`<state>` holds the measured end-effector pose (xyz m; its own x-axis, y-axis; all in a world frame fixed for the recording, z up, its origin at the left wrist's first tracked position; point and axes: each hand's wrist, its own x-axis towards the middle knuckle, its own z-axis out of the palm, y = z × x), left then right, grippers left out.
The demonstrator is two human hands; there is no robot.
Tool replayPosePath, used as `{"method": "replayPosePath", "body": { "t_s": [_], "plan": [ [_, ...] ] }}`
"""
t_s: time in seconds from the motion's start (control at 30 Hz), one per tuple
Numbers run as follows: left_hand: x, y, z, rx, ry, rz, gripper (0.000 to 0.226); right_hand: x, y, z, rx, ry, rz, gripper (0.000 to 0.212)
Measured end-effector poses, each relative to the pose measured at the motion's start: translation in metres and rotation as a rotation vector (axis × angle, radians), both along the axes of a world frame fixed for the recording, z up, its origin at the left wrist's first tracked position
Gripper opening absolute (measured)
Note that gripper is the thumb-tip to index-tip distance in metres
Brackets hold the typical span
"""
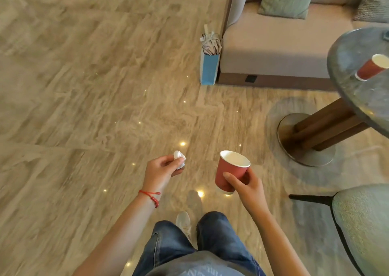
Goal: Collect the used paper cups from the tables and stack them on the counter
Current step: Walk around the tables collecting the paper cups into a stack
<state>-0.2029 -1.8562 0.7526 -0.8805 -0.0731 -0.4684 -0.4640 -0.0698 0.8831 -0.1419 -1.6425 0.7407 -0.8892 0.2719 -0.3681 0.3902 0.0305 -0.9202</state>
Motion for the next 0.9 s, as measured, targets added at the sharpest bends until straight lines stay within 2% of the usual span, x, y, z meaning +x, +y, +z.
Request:
{"method": "replayPosePath", "body": {
  "t_s": [0.37,0.6,0.77,0.9],
  "plan": [
    [-0.156,0.072,-0.031,-0.03,-0.036,-0.078,0.009,-0.151,0.068,-0.029,0.003,0.018,-0.08,0.035],
    [-0.268,0.145,-0.014,-0.012,0.004,-0.144,0.006,-0.25,0.133,-0.017,0.033,0.036,-0.131,0.034],
    [-0.323,0.188,-0.01,-0.001,0.02,-0.211,0.005,-0.284,0.161,-0.018,0.02,0.03,-0.202,0.034],
    [-0.363,0.229,-0.015,-0.011,-0.009,-0.347,0.002,-0.305,0.186,-0.022,0.014,0.017,-0.324,0.035]
  ]
}}
